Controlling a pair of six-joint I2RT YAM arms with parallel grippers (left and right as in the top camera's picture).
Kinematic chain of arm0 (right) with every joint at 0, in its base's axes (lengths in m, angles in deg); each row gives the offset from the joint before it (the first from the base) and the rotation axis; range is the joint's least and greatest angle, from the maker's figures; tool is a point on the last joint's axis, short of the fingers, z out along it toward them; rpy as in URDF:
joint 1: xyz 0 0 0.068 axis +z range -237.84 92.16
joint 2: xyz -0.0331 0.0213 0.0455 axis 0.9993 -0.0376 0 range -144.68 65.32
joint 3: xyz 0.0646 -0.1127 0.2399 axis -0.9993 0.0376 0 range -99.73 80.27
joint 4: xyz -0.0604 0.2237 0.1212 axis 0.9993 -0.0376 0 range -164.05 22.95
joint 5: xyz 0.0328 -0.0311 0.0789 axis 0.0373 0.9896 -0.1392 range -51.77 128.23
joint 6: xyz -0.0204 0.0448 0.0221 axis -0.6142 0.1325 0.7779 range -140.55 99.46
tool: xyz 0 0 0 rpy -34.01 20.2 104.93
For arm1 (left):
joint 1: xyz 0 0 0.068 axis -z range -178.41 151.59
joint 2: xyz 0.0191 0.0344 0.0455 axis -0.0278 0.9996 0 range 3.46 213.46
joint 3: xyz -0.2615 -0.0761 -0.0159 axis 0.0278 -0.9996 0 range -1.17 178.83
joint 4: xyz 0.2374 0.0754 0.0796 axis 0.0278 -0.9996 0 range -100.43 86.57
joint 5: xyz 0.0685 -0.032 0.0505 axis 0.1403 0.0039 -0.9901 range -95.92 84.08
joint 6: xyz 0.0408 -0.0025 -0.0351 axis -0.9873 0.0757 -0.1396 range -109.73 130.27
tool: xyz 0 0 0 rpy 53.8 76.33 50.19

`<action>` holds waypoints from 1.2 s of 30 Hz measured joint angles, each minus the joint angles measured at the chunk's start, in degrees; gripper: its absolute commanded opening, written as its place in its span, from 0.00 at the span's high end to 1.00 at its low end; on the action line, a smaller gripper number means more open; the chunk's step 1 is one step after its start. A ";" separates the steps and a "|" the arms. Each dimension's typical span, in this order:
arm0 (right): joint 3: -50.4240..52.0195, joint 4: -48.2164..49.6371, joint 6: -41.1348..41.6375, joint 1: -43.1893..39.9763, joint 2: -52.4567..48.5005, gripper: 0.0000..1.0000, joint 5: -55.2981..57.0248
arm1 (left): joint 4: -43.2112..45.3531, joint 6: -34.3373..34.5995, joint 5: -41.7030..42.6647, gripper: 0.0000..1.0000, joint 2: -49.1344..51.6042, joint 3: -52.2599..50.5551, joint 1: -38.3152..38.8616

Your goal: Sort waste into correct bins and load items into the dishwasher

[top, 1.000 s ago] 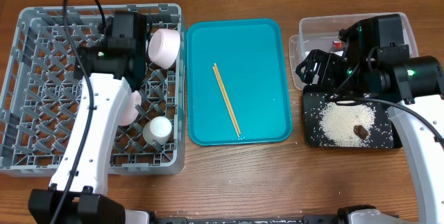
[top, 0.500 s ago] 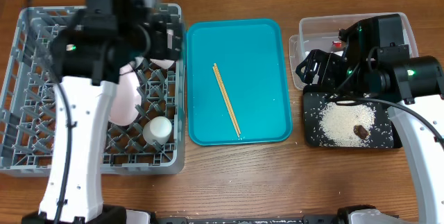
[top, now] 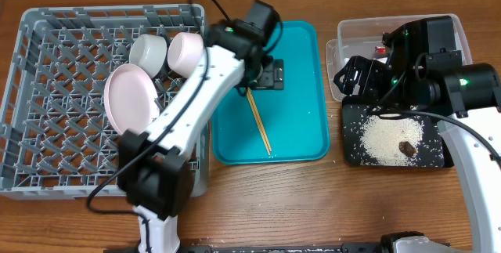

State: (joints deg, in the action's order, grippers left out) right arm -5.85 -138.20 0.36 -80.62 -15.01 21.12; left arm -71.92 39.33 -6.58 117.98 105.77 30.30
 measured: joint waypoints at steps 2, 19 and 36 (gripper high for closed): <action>0.00 0.02 0.02 0.00 0.00 0.00 -0.02 | 1.31 1.05 -0.17 0.00 2.19 -0.07 0.55; 0.00 0.02 0.02 0.00 0.00 0.00 0.00 | 3.15 14.78 -0.31 0.08 10.78 -0.09 0.46; 0.00 0.00 0.02 0.00 0.00 0.00 0.00 | 11.65 18.18 -0.90 0.06 16.41 -0.09 0.46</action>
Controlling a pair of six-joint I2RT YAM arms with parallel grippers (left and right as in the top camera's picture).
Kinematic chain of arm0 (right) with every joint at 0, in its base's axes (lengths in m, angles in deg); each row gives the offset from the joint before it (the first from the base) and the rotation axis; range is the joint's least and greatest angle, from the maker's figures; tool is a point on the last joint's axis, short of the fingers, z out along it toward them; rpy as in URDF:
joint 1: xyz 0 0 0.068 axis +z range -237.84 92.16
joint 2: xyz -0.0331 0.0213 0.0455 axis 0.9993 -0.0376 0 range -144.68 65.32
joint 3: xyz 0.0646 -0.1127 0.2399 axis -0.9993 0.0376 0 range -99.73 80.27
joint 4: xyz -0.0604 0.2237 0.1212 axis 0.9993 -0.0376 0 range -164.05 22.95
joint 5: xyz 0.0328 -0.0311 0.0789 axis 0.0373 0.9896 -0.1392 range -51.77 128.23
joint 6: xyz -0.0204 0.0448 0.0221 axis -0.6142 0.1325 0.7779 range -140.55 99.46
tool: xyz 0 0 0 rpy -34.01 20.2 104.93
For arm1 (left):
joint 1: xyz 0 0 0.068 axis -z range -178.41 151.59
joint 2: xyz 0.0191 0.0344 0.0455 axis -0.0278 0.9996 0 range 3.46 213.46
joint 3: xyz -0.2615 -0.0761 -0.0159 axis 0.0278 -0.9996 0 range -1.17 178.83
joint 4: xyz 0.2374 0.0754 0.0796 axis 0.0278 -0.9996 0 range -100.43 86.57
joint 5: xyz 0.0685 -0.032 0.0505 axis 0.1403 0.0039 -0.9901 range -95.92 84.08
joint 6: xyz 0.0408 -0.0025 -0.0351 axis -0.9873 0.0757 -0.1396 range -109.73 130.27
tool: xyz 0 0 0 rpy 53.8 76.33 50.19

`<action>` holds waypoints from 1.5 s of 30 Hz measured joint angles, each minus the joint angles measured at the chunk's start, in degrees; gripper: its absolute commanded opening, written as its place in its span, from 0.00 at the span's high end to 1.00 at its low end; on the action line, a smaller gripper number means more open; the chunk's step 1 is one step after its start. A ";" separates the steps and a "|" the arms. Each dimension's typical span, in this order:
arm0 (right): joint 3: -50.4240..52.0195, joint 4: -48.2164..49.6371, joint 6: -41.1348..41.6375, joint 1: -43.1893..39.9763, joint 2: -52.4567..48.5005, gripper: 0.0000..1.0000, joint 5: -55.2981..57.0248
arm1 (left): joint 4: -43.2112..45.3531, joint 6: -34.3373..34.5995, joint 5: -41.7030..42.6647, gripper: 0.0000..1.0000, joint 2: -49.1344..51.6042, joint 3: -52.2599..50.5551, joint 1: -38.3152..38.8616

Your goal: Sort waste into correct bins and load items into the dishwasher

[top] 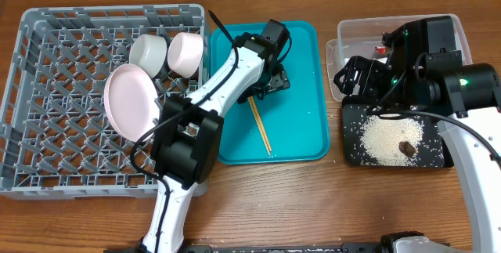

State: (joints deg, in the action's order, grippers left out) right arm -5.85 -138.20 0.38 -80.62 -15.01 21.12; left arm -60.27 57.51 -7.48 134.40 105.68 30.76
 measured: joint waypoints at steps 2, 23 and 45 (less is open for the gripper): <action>0.00 0.00 -0.02 0.00 0.00 0.00 -0.02 | 0.83 -0.07 0.02 0.05 0.37 0.00 0.00; 0.00 0.00 0.00 0.00 0.00 0.00 -0.02 | 2.19 -0.50 0.00 0.05 0.44 0.00 0.00; 0.00 0.00 0.00 0.00 0.00 0.00 -0.02 | 6.12 -0.50 0.00 0.04 0.44 -2.34 0.00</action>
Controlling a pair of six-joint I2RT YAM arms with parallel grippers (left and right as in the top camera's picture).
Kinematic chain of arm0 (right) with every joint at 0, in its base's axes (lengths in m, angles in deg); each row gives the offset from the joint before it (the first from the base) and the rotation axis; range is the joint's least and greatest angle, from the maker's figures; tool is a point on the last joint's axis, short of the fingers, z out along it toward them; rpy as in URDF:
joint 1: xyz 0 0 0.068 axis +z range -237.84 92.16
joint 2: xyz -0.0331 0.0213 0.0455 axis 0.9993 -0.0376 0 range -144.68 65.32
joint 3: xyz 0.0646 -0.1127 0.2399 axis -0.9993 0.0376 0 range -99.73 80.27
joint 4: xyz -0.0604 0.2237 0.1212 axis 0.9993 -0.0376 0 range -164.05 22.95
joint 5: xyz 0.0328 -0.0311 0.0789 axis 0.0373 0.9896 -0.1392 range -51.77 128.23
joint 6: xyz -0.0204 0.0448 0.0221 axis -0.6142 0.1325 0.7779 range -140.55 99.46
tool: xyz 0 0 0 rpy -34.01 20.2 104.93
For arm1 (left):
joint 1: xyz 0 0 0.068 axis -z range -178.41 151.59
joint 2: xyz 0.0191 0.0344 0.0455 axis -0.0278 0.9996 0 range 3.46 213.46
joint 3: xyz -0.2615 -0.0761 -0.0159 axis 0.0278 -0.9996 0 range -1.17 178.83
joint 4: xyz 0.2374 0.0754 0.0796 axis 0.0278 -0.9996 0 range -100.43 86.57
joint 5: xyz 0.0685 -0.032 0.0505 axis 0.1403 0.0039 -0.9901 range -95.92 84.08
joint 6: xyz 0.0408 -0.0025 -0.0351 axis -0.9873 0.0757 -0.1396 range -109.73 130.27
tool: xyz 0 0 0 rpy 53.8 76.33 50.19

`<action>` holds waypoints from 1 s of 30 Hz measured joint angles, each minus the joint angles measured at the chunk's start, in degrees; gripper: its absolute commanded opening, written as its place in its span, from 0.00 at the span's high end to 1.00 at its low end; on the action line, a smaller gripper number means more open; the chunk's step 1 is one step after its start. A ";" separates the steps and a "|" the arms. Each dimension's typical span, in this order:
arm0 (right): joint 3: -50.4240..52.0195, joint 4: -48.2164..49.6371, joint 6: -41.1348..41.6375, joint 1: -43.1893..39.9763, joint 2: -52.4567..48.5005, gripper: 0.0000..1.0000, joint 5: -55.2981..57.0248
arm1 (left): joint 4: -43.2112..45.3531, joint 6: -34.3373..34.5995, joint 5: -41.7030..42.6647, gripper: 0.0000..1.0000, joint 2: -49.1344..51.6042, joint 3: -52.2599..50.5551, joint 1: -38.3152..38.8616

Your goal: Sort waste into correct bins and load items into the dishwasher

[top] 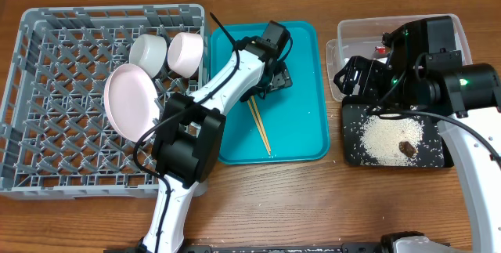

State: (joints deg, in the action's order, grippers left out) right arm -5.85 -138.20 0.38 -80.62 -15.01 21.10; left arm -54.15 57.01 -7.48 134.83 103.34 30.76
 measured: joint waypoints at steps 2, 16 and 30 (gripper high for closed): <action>0.00 0.00 0.00 0.00 0.00 0.00 0.02 | 0.04 0.00 0.00 0.05 0.00 -0.02 0.00; 0.00 0.02 0.02 -0.02 0.00 0.00 0.00 | -8.48 -0.33 2.47 0.96 0.00 -0.26 0.11; 0.00 0.02 -0.02 0.00 0.00 0.00 0.02 | -22.03 -10.19 2.97 0.96 -4.55 7.13 -2.64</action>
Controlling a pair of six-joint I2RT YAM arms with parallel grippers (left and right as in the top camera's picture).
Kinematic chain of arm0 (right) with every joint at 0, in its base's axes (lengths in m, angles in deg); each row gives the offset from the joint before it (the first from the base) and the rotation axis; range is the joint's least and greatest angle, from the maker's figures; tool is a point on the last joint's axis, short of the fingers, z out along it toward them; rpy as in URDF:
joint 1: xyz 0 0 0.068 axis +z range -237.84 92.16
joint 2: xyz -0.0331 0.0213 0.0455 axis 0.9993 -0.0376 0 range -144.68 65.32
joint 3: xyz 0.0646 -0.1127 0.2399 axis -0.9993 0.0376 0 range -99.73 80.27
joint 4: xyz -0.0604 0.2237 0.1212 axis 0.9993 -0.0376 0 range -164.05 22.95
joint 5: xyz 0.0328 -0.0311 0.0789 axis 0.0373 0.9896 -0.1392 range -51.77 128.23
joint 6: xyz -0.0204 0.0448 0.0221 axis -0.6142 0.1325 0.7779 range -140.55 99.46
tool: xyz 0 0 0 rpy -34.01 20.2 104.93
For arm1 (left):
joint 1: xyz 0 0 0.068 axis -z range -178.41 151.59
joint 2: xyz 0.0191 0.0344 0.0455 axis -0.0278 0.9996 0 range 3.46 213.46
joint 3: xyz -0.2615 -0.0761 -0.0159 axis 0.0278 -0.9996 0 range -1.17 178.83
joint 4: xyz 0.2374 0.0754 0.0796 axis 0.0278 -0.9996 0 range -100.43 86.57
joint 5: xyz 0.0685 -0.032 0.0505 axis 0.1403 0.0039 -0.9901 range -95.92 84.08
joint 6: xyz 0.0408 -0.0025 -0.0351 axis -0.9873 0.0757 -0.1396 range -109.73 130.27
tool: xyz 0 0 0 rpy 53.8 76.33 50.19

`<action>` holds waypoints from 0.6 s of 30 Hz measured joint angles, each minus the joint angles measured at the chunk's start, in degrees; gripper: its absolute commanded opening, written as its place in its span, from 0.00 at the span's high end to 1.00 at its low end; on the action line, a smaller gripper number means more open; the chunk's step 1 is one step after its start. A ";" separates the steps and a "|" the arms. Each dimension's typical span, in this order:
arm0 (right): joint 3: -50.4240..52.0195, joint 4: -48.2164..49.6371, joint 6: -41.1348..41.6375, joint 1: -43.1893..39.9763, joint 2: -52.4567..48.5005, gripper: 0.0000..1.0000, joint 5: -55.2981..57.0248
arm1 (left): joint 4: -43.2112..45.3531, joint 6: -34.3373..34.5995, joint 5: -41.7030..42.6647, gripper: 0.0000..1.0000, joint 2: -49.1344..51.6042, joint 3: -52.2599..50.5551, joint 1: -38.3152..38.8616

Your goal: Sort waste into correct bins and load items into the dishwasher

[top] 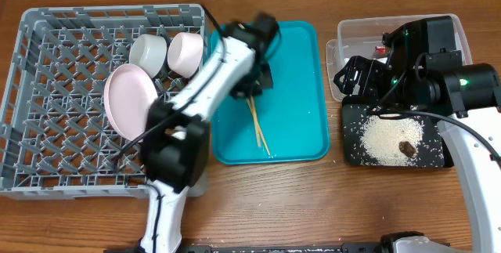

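A pair of wooden chopsticks (257, 126) lies on the teal tray (305, 88), slightly splayed. My left gripper (254, 87) hangs over their upper end, blurred, and its jaws are hidden beneath the wrist. The grey dishwasher rack (47, 128) holds a white bowl (146, 52), a pink bowl (185, 52) and a pink plate (129, 100). My right gripper (349, 77) hovers where the clear bin (368, 27) meets the black tray (434, 159); its fingers do not show clearly. Spilled rice (387, 135) and a brown scrap (405, 147) lie on the black tray.
The left arm's white forearm crosses the rack's right wall and the tray's left edge. Small red and white bits (381, 48) lie in the clear bin. Bare wooden table runs along the front edge.
My left wrist has shifted left and the gripper now sits over the chopsticks' top end. The chopsticks lie a little steeper and more splayed. The right arm is unchanged.
At first my left gripper hung over the upper middle of the teal tray, above the chopsticks. It then stayed near the same spot while the arm swung in closer. Now it is at the sticks' upper end. The right arm held still throughout.
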State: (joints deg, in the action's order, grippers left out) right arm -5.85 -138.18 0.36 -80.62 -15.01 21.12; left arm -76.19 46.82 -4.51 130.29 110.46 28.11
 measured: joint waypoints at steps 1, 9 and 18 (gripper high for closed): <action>0.00 -0.02 0.02 0.00 0.00 0.00 0.02 | -2.47 -2.56 0.02 0.96 -2.32 2.23 -1.22; 0.00 0.00 0.02 0.00 0.00 0.00 0.00 | -12.72 -21.77 -5.33 0.96 -24.00 8.17 -14.38; 0.00 -0.02 0.02 -0.02 0.00 0.00 0.00 | -10.23 -32.61 -11.45 0.96 -23.96 1.77 -19.98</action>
State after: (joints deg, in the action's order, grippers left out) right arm -5.85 -138.20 0.38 -80.64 -15.01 21.12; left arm -86.41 14.21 -15.96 106.33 112.24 8.14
